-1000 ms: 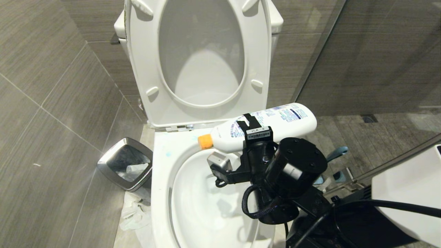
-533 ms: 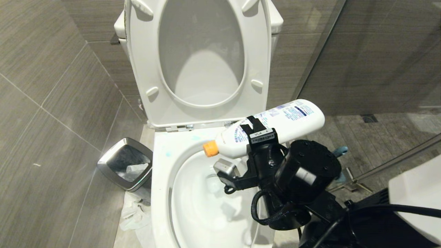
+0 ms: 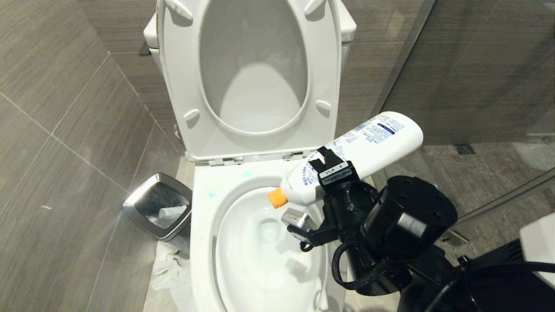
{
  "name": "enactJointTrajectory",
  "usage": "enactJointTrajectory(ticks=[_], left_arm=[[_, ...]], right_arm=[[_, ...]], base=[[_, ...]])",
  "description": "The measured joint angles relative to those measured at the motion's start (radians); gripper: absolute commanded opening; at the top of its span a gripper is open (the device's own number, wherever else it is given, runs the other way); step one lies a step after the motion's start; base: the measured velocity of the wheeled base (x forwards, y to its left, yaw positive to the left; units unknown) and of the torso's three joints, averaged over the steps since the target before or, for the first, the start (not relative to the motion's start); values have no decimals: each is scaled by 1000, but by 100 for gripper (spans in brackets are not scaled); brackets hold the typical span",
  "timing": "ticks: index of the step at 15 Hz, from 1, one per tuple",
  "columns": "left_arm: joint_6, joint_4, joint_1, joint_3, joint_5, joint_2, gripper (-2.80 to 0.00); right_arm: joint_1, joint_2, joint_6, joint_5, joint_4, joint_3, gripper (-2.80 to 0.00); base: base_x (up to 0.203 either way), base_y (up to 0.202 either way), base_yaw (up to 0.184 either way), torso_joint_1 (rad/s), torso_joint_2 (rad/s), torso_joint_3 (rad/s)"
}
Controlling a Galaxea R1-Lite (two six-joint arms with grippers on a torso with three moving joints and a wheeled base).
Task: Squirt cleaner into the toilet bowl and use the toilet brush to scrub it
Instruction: Pour in the cleaning agent
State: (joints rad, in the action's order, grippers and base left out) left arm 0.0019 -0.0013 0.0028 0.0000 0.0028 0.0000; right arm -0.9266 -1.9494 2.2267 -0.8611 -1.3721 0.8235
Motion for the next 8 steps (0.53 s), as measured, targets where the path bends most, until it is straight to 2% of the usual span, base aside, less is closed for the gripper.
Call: enactJointTrajectory(ticks=[5, 8], left_arm=[[0, 0, 0, 0, 0, 0, -280], [0, 0, 0, 0, 0, 0, -280]], right_arm=[[2, -14, 89, 0, -4, 22, -280], [4, -40, 203, -1, -59, 60, -280]], base=[[0, 0, 0, 0, 0, 0], [0, 0, 0, 0, 0, 0]])
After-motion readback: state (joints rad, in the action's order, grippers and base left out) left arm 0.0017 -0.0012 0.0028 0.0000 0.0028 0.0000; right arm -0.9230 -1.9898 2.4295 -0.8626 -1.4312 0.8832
